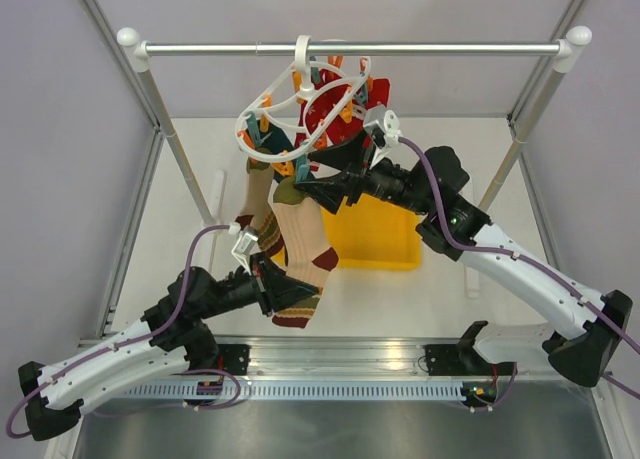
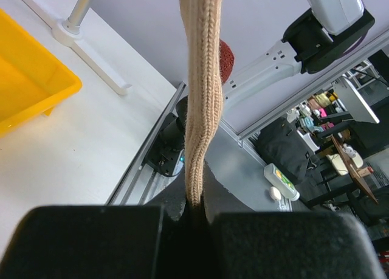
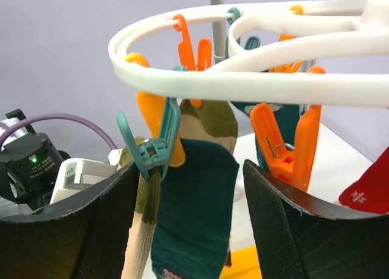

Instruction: Remove the socks clipped to the hanger

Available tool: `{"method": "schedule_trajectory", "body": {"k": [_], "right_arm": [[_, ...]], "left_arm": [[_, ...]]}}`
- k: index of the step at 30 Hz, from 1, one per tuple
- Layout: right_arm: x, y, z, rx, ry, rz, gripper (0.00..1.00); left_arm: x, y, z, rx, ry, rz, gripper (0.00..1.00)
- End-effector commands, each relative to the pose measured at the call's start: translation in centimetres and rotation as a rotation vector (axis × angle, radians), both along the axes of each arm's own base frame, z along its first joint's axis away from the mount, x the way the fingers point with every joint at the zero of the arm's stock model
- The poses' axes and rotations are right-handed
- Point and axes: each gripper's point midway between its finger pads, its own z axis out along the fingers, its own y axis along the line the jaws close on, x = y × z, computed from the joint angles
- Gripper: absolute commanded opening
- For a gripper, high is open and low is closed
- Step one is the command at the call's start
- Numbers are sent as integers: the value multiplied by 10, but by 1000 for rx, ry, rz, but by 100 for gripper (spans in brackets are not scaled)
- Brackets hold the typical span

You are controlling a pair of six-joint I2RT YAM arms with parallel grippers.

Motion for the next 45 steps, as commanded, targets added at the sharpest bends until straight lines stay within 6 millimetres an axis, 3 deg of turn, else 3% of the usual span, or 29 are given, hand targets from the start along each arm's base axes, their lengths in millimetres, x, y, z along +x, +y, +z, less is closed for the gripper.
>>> {"method": "schedule_trajectory", "body": {"k": [1,19,40,45], "right_arm": [[-20,-1,44,111,-103,123,73],[-31,-8,67,247,-115,257,71],[-21,6,59,258,-77,305,70],[-19,8,58,267,-67,305,60]], "left_arm": [[-8,0,6,-18,30,-39,2],[-11,1,12,-20,28,-52,2],[-11,-2,11,-6,26,-58,2],[-10,-2,9,-3,27,-55,2]]}}
